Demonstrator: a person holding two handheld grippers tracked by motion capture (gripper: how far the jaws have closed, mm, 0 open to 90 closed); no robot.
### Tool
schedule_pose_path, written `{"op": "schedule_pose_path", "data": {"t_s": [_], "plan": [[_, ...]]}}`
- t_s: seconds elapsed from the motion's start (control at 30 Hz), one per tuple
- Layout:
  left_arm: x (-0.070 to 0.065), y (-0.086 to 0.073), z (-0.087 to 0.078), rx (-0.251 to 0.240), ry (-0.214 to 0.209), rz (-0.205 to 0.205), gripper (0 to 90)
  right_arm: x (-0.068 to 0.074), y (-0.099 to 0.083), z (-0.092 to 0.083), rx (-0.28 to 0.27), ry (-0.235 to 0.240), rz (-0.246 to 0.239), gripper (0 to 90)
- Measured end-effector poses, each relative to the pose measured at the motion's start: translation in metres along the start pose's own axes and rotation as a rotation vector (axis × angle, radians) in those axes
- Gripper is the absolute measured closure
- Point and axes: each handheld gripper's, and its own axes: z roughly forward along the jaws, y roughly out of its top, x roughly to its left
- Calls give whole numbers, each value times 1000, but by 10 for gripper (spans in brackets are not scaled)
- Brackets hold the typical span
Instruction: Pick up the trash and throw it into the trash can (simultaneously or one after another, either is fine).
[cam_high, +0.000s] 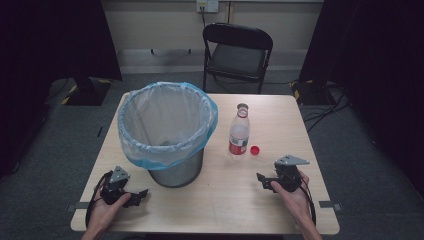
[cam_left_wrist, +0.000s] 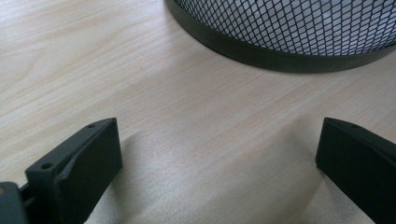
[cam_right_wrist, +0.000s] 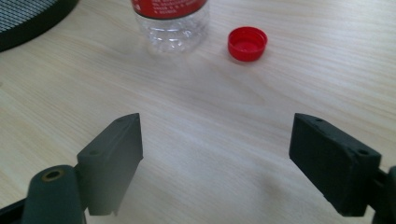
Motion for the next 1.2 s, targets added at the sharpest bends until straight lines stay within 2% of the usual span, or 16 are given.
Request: {"op": "schedule_pose_path", "data": {"t_s": [0.17, 0.2, 0.3, 0.33, 0.47, 0.73, 0.87, 1.03, 1.07, 1.2], "plan": [[0, 0, 0, 0, 1, 0, 0, 3, 4, 0, 3, 33, -16, 161], [0, 0, 0, 0, 1, 0, 0, 3, 8, 0, -11, 47, -20, 161], [0, 0, 0, 0, 0, 0, 0, 5, 14, -1, -36, 50, -25, 173], [0, 0, 0, -1, 0, -1, 0, 6, 19, -1, -46, 69, -27, 172], [0, 0, 0, 0, 0, 0, 0, 7, 27, 0, -58, 85, -35, 170], [0, 0, 0, 0, -1, 0, 0, 10, 50, 10, -56, 82, -64, 167], [0, 0, 0, 0, -1, 0, 0, 9, 56, 15, -54, 81, -75, 162], [0, 0, 0, 0, 0, 0, 0, 12, 68, 21, -66, 113, -90, 162], [0, 0, 0, 1, 1, 0, 0, 13, 73, 25, -56, 133, -95, 186], [0, 0, 0, 0, 0, 0, 0, 13, 80, 30, -59, 132, -95, 168]]}}
